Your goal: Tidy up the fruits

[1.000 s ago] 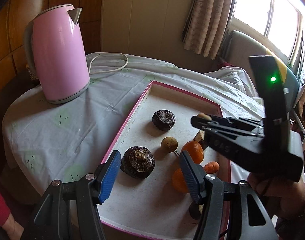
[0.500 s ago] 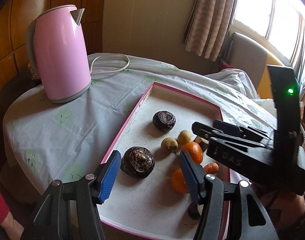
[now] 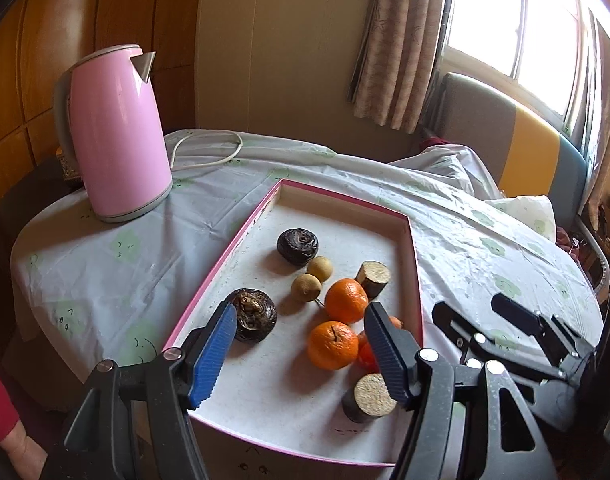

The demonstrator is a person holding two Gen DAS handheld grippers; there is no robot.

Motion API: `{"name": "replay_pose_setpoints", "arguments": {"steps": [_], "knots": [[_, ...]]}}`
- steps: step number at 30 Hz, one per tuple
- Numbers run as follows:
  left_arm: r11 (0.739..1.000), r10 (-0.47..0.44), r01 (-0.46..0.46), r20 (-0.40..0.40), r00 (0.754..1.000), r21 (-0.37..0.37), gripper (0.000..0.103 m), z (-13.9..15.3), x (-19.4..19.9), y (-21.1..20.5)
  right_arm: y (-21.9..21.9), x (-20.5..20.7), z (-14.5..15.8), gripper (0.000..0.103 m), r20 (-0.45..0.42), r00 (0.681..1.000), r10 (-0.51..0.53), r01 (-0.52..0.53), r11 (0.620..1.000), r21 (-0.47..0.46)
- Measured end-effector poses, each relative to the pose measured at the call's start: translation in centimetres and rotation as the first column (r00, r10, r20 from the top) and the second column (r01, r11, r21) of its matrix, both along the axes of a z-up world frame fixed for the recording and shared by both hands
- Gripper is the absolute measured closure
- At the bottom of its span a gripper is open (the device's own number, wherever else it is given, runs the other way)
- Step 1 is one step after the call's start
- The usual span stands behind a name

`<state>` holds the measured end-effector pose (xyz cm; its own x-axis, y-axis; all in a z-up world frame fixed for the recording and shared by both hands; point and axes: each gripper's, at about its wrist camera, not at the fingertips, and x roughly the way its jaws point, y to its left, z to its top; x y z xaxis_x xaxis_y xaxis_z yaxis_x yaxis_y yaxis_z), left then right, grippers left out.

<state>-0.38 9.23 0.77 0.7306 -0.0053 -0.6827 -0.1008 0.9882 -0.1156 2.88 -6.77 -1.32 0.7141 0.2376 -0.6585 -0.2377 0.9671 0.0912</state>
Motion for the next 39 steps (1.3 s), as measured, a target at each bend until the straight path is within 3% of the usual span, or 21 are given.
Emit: {"name": "replay_pose_setpoints", "arguments": {"steps": [7,17,39], "knots": [[0.994,0.013,-0.015,0.018,1.0,0.105,0.031,0.0,-0.6,-2.1,-1.3,-2.0,-1.1,0.025,-0.023,0.999,-0.037,0.037,0.999,-0.013],[0.996,0.06,-0.062,0.034,0.998,0.058,0.031,-0.2,-0.8,-1.3,-2.2,-2.7,-1.7,0.025,-0.037,0.997,-0.067,0.066,0.998,-0.014],[0.995,0.082,-0.084,0.036,0.996,0.058,0.032,-0.3,-1.0,-0.2,-1.0,-3.1,-1.6,0.025,-0.03,0.999,-0.04,0.039,0.999,-0.031]]}}
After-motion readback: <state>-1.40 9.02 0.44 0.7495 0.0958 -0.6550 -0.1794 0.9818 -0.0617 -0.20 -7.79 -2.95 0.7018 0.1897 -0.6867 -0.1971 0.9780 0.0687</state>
